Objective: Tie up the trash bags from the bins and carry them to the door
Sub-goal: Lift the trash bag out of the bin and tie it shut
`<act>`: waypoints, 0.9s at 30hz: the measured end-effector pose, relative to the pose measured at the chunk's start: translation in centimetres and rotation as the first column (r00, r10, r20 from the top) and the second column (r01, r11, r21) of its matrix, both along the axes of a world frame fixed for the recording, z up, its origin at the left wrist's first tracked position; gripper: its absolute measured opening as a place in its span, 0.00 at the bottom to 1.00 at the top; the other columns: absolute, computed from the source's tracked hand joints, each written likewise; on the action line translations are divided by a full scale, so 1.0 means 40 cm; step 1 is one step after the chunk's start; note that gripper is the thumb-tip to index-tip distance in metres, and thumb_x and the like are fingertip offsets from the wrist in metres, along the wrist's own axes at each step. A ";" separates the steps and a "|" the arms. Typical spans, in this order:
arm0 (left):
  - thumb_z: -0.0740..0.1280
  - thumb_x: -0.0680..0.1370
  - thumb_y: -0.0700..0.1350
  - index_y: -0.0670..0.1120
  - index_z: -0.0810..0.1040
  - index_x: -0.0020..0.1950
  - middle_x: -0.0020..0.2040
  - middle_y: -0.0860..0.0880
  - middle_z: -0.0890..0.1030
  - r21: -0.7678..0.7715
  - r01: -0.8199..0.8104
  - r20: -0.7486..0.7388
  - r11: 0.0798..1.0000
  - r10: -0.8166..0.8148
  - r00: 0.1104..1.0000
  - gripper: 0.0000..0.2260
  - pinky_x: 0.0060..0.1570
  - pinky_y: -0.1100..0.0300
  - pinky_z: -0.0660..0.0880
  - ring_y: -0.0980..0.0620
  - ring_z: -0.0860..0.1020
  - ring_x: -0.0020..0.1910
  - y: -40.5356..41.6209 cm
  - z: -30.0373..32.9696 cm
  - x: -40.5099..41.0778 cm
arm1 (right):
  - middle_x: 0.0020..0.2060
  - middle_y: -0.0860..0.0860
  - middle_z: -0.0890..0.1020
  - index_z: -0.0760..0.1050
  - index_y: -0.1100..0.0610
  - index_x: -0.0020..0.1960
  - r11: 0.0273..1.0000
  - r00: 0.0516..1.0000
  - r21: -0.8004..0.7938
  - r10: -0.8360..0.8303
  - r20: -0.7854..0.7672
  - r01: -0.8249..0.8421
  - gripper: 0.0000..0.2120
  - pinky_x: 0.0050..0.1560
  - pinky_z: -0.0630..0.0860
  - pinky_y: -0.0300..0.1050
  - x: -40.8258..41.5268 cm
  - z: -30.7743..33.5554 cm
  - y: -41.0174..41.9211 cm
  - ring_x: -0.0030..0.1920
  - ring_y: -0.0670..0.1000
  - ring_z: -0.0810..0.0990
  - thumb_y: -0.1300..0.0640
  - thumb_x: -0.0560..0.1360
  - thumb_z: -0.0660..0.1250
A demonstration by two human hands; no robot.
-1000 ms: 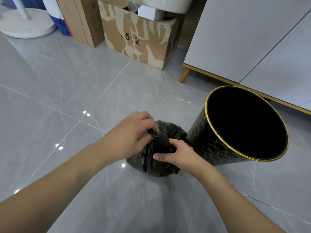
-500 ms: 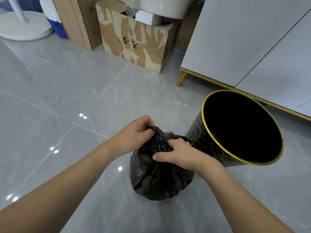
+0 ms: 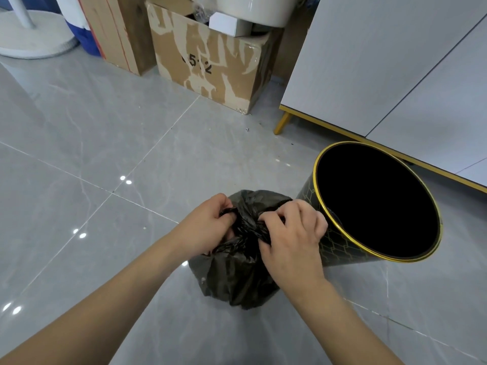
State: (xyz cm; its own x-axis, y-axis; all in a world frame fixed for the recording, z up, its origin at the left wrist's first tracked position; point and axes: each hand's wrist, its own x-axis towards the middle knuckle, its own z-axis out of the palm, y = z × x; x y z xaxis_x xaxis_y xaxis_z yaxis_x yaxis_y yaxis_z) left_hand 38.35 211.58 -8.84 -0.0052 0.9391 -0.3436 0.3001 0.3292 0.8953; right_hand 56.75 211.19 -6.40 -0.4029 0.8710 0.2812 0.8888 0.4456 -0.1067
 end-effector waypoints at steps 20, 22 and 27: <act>0.62 0.77 0.50 0.51 0.72 0.48 0.31 0.49 0.77 -0.102 0.000 -0.042 0.995 -0.004 0.999 0.05 0.28 0.60 0.69 0.53 0.73 0.25 0.036 -0.017 0.045 | 0.48 0.49 0.76 0.73 0.52 0.63 0.964 0.989 -0.219 0.146 -0.036 -0.150 0.22 0.36 0.76 0.41 0.039 -0.023 -0.012 0.46 0.52 0.72 0.62 0.70 0.68; 0.65 0.75 0.51 0.50 0.73 0.49 0.34 0.47 0.80 -0.163 0.005 0.010 0.987 -0.004 1.000 0.07 0.31 0.59 0.72 0.51 0.77 0.29 0.036 -0.003 0.041 | 0.48 0.51 0.74 0.76 0.54 0.57 0.972 0.990 -0.187 0.135 -0.045 -0.141 0.17 0.34 0.76 0.41 0.041 -0.026 -0.010 0.45 0.53 0.73 0.62 0.69 0.70; 0.69 0.67 0.47 0.56 0.68 0.57 0.37 0.51 0.77 -0.097 0.194 0.268 0.976 -0.162 0.949 0.20 0.41 0.58 0.72 0.54 0.76 0.37 0.002 0.012 0.017 | 0.45 0.48 0.66 0.77 0.52 0.53 0.962 0.996 -0.266 0.037 -0.084 -0.058 0.11 0.50 0.68 0.45 0.053 -0.046 0.004 0.46 0.50 0.62 0.55 0.72 0.62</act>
